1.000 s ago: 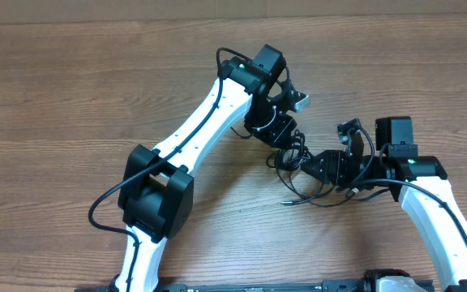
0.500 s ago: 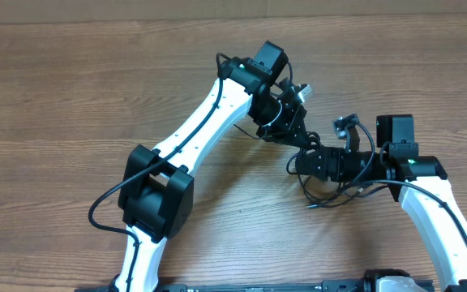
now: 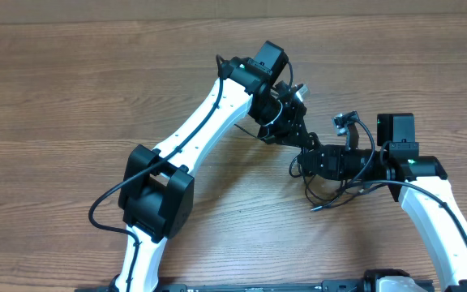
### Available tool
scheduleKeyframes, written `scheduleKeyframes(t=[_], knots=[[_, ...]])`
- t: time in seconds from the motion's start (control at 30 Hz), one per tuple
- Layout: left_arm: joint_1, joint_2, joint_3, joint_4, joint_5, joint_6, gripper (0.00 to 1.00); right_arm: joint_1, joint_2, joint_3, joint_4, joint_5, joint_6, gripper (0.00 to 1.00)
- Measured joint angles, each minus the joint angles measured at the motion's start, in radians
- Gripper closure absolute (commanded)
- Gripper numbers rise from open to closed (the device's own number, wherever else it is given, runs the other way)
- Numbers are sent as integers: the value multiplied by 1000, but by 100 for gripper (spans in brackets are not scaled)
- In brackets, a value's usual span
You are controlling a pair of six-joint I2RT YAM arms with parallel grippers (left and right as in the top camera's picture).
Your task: Untangle cables
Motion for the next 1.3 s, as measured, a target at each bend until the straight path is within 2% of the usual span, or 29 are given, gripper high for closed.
scheduleKeyframes(t=[0.13, 0.27, 0.37, 0.5, 0.57, 0.6, 0.73, 0.97, 1.3], knots=[[0, 0, 0, 5, 2, -27, 96, 0, 0, 0, 0, 2, 0, 80], [0, 0, 0, 15, 4, -50, 96, 0, 0, 1, 0, 5, -5, 96], [-2, 0, 0, 35, 7, -56, 95, 0, -3, 6, 0, 5, -8, 96], [-2, 0, 0, 38, 3, -51, 56, 0, -3, 6, -15, 22, -7, 96], [0, 0, 3, 34, -6, -41, 42, 0, -2, 6, -29, 39, -3, 96], [1, 0, 4, 26, -19, -37, 40, 0, -2, 6, -30, 48, -3, 96], [19, 0, 4, -11, -83, -2, 41, 0, -2, 6, -48, 96, 1, 96], [113, 0, 5, -102, -138, 134, 45, 0, -2, 6, -39, 132, 4, 96], [62, 0, 5, -104, -13, 375, 47, 0, -2, 6, 10, 76, 19, 96]])
